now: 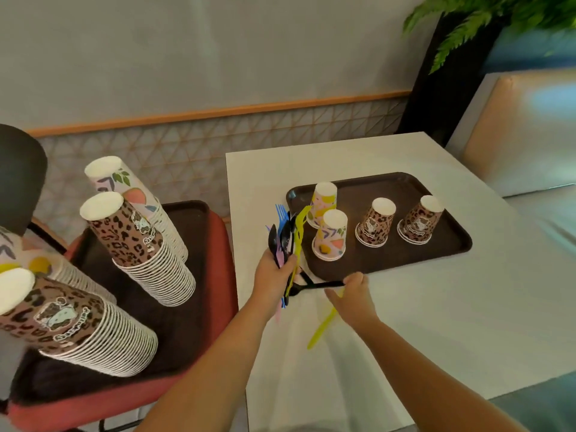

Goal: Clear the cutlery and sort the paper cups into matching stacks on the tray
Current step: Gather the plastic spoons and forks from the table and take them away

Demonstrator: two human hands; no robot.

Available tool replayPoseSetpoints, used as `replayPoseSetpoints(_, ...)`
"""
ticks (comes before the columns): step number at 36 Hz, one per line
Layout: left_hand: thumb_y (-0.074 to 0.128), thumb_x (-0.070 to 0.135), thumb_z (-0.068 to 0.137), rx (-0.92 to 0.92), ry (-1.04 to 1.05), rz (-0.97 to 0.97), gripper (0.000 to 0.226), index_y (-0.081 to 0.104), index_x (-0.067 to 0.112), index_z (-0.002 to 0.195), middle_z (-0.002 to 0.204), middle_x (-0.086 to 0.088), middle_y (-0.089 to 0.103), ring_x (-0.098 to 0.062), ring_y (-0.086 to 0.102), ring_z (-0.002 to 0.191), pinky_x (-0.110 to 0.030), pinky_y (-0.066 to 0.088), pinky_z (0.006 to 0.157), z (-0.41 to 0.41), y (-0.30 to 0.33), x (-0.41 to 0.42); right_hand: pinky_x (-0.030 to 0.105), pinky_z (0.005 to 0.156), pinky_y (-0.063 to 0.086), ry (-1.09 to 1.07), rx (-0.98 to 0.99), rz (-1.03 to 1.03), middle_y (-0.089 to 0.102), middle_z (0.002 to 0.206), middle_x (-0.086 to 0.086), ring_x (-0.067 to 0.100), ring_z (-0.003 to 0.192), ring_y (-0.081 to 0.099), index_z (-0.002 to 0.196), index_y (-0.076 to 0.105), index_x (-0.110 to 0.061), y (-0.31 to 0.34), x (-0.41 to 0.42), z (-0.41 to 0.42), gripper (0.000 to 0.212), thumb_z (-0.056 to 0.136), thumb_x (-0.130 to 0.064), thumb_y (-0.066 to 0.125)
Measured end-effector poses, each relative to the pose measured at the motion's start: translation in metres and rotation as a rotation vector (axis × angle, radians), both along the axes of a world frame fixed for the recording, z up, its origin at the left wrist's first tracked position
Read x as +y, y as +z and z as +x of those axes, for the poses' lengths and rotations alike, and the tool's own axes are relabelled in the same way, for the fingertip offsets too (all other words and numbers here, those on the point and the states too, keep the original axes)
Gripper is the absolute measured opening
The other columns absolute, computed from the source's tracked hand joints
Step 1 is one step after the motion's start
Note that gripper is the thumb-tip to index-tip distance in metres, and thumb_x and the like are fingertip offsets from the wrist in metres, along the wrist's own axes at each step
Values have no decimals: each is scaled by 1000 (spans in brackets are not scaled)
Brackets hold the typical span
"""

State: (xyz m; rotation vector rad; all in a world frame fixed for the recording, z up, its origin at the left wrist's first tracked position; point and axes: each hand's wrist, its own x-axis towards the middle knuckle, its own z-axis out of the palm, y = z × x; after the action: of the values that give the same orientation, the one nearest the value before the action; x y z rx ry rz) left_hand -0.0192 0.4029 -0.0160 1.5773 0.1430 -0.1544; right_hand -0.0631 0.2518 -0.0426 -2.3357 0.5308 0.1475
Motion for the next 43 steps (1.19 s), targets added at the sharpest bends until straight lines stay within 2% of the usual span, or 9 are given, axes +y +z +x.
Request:
replayPoseSetpoints(3, 54, 6, 92, 3, -23, -3, 12, 53, 0, 102, 67, -7, 59, -11, 54, 50, -29, 46, 56, 1, -3, 5, 33, 97, 37, 67, 173, -220, 35, 128, 13, 29, 116, 45, 129, 30, 1, -12, 4, -7, 69, 86, -45, 58)
replayPoseSetpoints(7, 54, 8, 93, -5, -49, 26, 18, 52, -4, 106, 67, -6, 59, -8, 54, 46, -27, 46, 54, 4, -6, 13, 36, 96, 40, 52, 265, -221, 35, 130, 13, 32, 117, 48, 134, 22, -2, -17, 12, -13, 73, 85, -41, 61)
replayPoseSetpoints(11, 54, 8, 93, -16, -69, 25, 16, 53, -2, 106, 67, -5, 59, -10, 54, 49, -25, 47, 53, 7, -6, 18, 36, 93, 44, -3, 268, -205, 42, 132, 17, 32, 115, 53, 139, 18, -1, -18, 13, -14, 58, 92, -17, 50)
replayPoseSetpoints(15, 54, 8, 93, -25, -78, 22, 15, 53, 2, 106, 67, -5, 60, -9, 55, 52, -22, 47, 54, 8, -6, 21, 36, 85, 45, -49, 237, -269, 55, 118, 19, 32, 105, 58, 126, 32, 0, -19, 9, -21, 35, 91, 1, 34)
replayPoseSetpoints(23, 54, 7, 93, -24, -72, -26, 9, 53, 5, 101, 67, -6, 59, -16, 54, 55, -26, 45, 56, 10, -4, 27, 31, 73, 38, -103, 56, -196, 55, 101, 11, 23, 80, 48, 105, 43, -9, -8, 11, -32, 21, 97, -8, 24)
replayPoseSetpoints(26, 55, 8, 92, -33, -72, -11, 10, 54, 6, 102, 68, -6, 60, -14, 55, 55, -29, 46, 59, 11, -5, 31, 29, 71, 41, 27, -106, -158, 53, 107, 9, 21, 81, 51, 106, 46, -11, -1, 18, -25, 14, 95, -8, 38)
replayPoseSetpoints(31, 54, 7, 92, -48, -73, -30, 9, 54, 5, 101, 68, -7, 59, -6, 54, 47, -24, 46, 53, 13, -3, 36, 31, 86, 47, 374, -61, -222, 38, 131, 3, 24, 104, 57, 132, 39, -16, 4, 30, 2, 54, 84, -10, 62)
replayPoseSetpoints(35, 55, 8, 92, -58, -71, -31, 7, 55, 6, 99, 66, -5, 59, -4, 54, 47, -25, 46, 55, 13, 0, 39, 36, 87, 49, 501, -6, -304, 30, 137, 3, 28, 102, 59, 141, 30, -17, -2, 39, 24, 78, 77, -21, 74)
replayPoseSetpoints(43, 55, 8, 92, -65, -59, -20, 4, 58, 10, 92, 63, -5, 59, -10, 52, 48, -30, 47, 59, 16, 2, 47, 34, 86, 49, 533, 19, -339, 31, 142, 3, 26, 112, 55, 144, 25, -19, -10, 49, 52, 72, 85, -32, 63)
